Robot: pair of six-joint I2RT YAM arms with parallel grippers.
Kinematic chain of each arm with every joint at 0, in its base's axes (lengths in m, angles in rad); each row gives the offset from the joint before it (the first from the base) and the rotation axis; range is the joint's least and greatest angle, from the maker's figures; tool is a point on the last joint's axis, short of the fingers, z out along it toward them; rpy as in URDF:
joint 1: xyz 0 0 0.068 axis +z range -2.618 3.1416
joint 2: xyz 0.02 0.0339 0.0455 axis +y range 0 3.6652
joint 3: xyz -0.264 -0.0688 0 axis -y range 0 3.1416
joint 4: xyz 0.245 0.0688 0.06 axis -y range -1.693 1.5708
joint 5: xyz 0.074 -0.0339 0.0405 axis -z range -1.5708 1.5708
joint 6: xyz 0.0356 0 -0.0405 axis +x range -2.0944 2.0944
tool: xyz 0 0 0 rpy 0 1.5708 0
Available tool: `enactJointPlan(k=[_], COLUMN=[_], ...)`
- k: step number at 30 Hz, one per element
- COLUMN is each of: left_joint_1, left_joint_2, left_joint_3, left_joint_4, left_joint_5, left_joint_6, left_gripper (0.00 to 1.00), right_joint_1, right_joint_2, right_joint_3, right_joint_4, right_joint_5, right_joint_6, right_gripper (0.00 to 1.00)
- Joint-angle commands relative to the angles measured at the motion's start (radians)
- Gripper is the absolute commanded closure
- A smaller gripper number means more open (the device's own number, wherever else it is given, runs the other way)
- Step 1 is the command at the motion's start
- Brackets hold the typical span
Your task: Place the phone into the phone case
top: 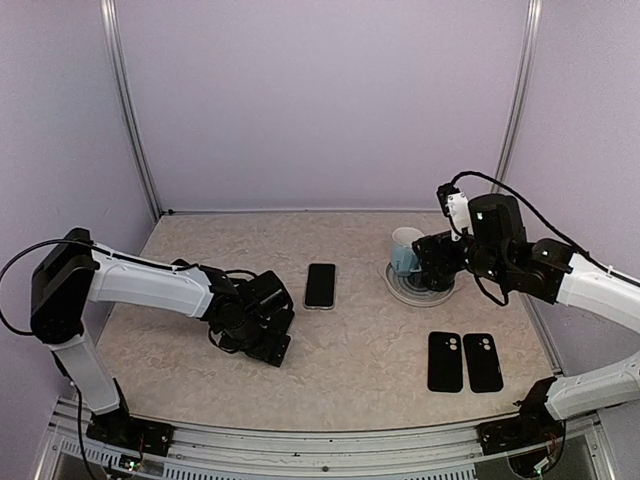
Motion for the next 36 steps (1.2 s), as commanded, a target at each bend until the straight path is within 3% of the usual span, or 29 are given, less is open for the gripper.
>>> enactJointPlan(k=[1, 4, 8, 11, 21, 25, 30, 36], left_joint_1=[-0.004, 0.013, 0.098, 0.145, 0.156, 0.151, 0.150, 0.151], left_joint_2=[-0.085, -0.147, -0.212, -0.218, -0.209, -0.195, -0.195, -0.181], left_joint_3=[0.007, 0.003, -0.031, -0.058, -0.114, -0.137, -0.155, -0.187], left_joint_4=[-0.020, -0.003, 0.052, 0.075, 0.135, 0.151, 0.172, 0.206], left_joint_5=[0.043, 0.055, 0.107, 0.101, 0.119, 0.137, 0.132, 0.133], left_joint_6=[-0.003, -0.003, 0.011, 0.013, 0.073, 0.090, 0.100, 0.107], left_gripper=[0.03, 0.03, 0.03, 0.03, 0.03, 0.03, 0.03, 0.03], right_joint_1=[0.006, 0.008, 0.014, 0.039, 0.083, 0.099, 0.141, 0.230], right_joint_2=[-0.073, -0.019, 0.115, 0.192, 0.271, 0.339, 0.378, 0.466], right_joint_3=[-0.080, -0.041, -0.003, -0.027, -0.191, -0.233, -0.164, -0.037], right_joint_4=[0.107, -0.046, -0.335, -0.457, -0.440, -0.372, -0.358, -0.279], right_joint_5=[-0.242, -0.385, -0.294, -0.237, -0.340, -0.404, -0.426, -0.527], right_joint_6=[0.030, 0.105, 0.292, 0.410, 0.576, 0.585, 0.564, 0.550], right_gripper=[0.14, 0.31, 0.44, 0.47, 0.49, 0.64, 1.00, 1.00])
